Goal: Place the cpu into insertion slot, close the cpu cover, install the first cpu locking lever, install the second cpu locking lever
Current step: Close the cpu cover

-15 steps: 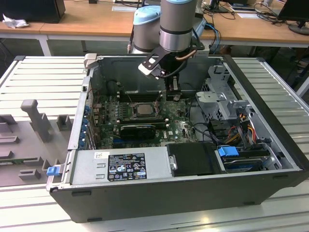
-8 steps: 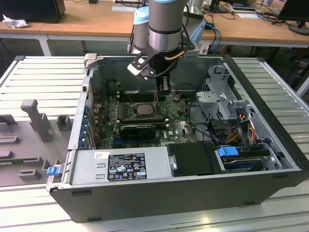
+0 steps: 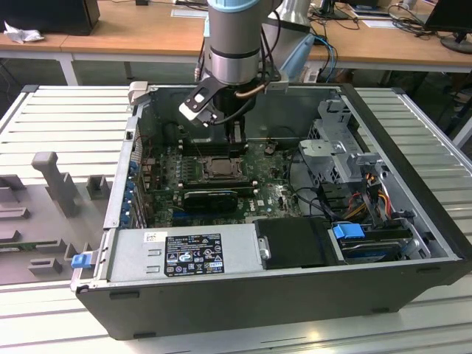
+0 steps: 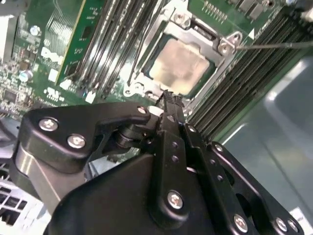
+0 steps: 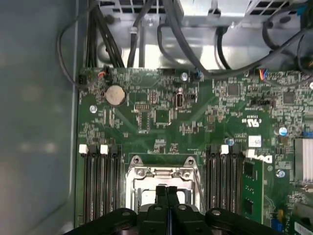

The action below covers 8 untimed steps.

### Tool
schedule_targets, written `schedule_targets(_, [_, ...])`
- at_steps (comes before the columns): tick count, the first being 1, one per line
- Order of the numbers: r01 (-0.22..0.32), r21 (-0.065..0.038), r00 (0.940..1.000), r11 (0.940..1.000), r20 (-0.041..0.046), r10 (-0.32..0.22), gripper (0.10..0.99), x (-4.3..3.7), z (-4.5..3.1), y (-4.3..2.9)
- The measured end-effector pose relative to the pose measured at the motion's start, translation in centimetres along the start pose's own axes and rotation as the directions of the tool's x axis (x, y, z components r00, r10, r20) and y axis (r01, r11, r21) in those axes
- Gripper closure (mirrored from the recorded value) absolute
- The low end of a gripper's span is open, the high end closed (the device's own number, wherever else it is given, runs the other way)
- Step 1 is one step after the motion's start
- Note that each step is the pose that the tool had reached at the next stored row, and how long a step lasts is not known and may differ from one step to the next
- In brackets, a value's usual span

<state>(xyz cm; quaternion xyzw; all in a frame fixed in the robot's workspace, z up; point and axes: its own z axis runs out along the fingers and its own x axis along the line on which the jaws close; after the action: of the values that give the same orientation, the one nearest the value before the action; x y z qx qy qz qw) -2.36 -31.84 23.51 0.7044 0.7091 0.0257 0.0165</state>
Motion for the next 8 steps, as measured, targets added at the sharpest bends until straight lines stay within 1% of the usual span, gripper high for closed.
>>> schedule_targets(1, [0.004,0.004,1.0,1.0,-0.0003,-0.004,0.98,0.0,0.13,-0.15])
schedule_targets(3, [0.005,0.004,1.0,1.0,-0.0012,-0.005,0.98,0.0,0.14,-0.56])
schedule_targets(6, [0.005,0.004,1.0,1.0,-0.0049,-0.005,0.98,0.05,0.15,-1.51])
schedule_targets(8, [0.005,0.004,1.0,1.0,-0.005,-0.005,0.98,0.05,0.14,-1.68])
